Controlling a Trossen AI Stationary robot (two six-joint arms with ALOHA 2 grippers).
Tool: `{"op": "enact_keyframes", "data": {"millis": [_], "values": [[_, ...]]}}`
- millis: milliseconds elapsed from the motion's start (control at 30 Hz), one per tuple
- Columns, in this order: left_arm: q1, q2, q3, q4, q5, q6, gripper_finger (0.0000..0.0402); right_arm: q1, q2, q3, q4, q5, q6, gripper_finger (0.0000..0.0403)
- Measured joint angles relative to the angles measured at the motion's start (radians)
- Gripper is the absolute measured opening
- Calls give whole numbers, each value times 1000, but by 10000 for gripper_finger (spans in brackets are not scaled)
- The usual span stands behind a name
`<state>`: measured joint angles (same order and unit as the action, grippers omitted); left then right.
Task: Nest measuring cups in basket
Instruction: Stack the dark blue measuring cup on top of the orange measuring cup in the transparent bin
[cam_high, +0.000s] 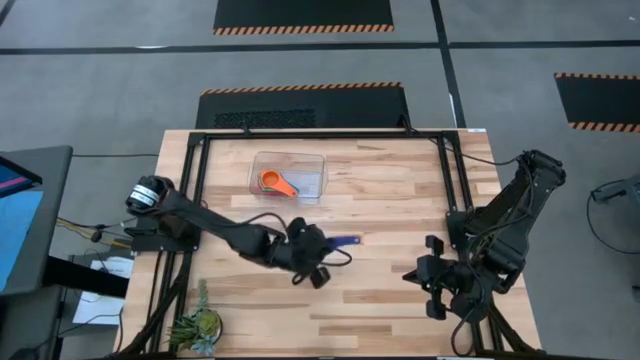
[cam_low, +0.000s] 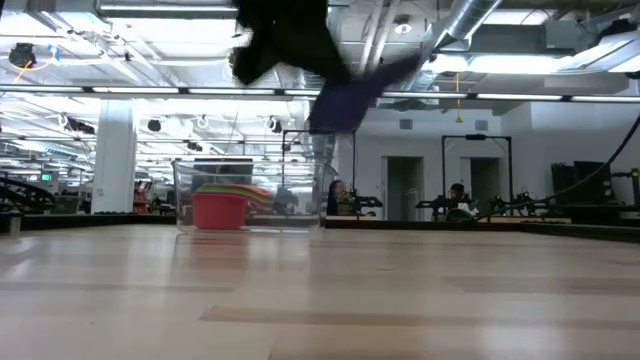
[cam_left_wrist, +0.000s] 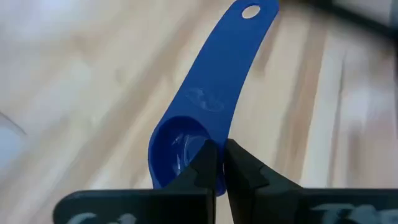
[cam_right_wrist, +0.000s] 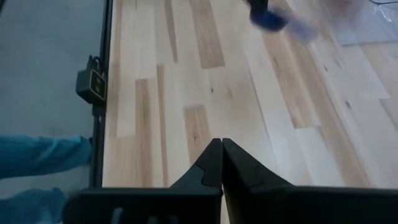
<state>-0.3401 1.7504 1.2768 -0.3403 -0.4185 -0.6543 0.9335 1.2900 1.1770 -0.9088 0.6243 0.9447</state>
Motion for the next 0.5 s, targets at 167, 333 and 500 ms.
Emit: {"op": "enact_keyframes", "data": {"millis": [167,333,500], "values": [[-56,-1,175,-91,-302,-10,1,4,0,0,-8,-3,0,25],[-51,-1,375,-471,-432,16,0,3,0,0,-16,-18,-1,23],[-6,-2,507,-911,-454,15,0,2,0,0,-15,-15,-3,19]]}}
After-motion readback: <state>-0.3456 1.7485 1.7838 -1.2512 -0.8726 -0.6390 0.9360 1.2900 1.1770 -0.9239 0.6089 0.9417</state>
